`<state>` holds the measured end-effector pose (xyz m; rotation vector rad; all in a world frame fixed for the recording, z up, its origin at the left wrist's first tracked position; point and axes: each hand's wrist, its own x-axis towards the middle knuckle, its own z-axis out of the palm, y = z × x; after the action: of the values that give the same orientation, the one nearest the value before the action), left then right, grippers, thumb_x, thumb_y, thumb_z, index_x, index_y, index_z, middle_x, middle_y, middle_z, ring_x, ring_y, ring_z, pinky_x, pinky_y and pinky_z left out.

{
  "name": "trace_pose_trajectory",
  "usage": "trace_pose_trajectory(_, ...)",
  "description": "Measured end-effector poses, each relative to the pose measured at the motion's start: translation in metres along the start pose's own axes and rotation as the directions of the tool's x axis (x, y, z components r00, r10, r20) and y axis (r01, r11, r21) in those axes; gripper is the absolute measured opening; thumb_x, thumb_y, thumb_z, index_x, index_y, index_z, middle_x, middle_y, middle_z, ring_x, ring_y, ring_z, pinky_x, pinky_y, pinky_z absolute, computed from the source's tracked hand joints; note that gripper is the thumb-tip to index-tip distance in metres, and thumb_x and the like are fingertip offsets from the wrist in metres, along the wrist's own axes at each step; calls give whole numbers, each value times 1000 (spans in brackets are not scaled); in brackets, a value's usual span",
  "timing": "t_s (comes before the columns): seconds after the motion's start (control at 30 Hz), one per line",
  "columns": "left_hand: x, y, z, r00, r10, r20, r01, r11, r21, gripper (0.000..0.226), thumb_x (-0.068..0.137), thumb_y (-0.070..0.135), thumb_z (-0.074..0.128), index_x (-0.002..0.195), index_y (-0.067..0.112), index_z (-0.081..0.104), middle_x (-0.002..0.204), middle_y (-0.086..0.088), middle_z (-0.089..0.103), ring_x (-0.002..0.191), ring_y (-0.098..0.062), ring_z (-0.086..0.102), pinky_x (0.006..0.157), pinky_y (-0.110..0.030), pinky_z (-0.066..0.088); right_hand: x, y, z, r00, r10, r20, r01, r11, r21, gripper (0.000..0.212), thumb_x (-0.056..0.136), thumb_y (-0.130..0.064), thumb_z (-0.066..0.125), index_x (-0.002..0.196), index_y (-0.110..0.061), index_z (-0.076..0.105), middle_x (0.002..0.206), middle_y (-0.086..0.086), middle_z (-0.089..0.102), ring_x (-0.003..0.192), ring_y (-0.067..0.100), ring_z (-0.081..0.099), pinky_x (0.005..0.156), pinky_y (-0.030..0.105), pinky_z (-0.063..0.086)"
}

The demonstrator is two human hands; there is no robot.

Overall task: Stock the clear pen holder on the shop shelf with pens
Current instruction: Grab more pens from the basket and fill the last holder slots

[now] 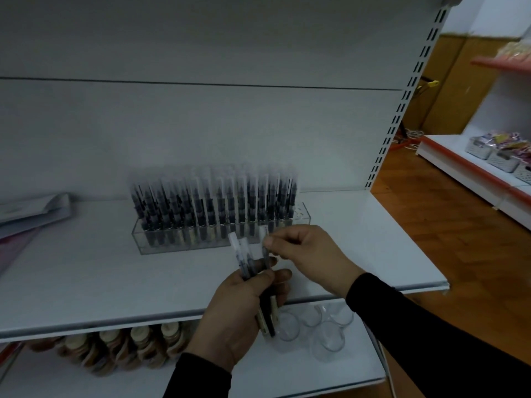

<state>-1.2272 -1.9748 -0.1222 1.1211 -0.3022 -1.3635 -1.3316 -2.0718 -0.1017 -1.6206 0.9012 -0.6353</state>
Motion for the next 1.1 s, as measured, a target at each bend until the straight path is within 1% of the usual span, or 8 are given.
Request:
trace_pose_trajectory(0.13, 1, 3, 0, 999, 11, -50, -14, 998, -54, 22, 97, 5, 46, 111, 1, 63, 91, -16, 73, 84, -27, 69, 72, -35, 56, 4, -3, -11, 992, 22, -128, -4, 990, 138, 11, 89, -18, 68, 81, -13, 74, 68, -4, 71, 67, 9, 64, 68, 20, 56)
trace_pose_trajectory(0.23, 1, 5, 1, 998, 22, -56, -27, 996, -88, 25, 99, 10, 44, 115, 3, 63, 97, -17, 72, 90, -27, 68, 75, -35, 54, 5, -10, -19, 979, 26, -201, 28, 964, 263, 10, 89, -15, 67, 83, -8, 73, 69, 4, 70, 63, 11, 64, 64, 20, 56)
trace_pose_trajectory(0.37, -1, 6, -1, 994, 59, -89, -66, 994, -82, 24, 100, 16, 43, 108, 10, 65, 82, -14, 72, 80, -30, 68, 80, -42, 53, 9, -19, -35, 943, -26, -332, 121, 956, 267, 10, 90, -13, 66, 82, -11, 73, 70, 3, 71, 63, 11, 64, 66, 21, 57)
trace_pose_trajectory(0.5, -1, 4, -1, 991, 87, -98, -89, 996, -15, 17, 100, 12, 44, 105, 6, 59, 64, -9, 56, 48, -19, 50, 50, -29, 41, 18, -28, -51, 862, -131, -489, 239, 957, 164, 9, 91, -16, 65, 87, -12, 73, 69, -3, 73, 65, 8, 67, 65, 19, 55)
trace_pose_trajectory(0.6, 2, -1, -1, 990, 93, -101, -89, 995, 46, 7, 98, 8, 47, 96, 6, 53, 60, -7, 47, 39, -13, 36, 38, -22, 31, 25, -34, -61, 778, -236, -583, 296, 955, 9, 12, 92, -21, 64, 94, -14, 73, 82, 0, 74, 73, 10, 70, 72, 22, 57)
trace_pose_trajectory(0.7, 4, -2, -2, 992, 83, -98, -77, 995, 62, 10, 94, 10, 53, 86, 10, 48, 63, -7, 46, 40, -14, 34, 37, -24, 30, 35, -39, -66, 738, -284, -612, 309, 949, -68, 18, 94, -25, 62, 101, -13, 73, 91, -2, 74, 79, 9, 71, 77, 23, 58)
trace_pose_trajectory(0.83, 4, 1, 1, 990, 76, -117, -76, 997, 8, 10, 93, 9, 52, 90, 13, 44, 71, -12, 49, 46, -18, 37, 41, -26, 32, 50, -39, -66, 734, -301, -609, 315, 945, -87, 14, 94, -25, 62, 99, -17, 73, 89, -7, 73, 81, 10, 71, 81, 28, 59)
trace_pose_trajectory(1.1, 5, -1, 3, 981, 155, -115, -153, 988, 21, 21, 99, 6, 41, 104, -1, 60, 74, -12, 52, 53, -20, 42, 49, -31, 36, 67, -35, -62, 744, -345, -572, 285, 938, -195, 9, 93, -28, 62, 92, -27, 71, 82, -10, 72, 79, 10, 71, 83, 36, 59)
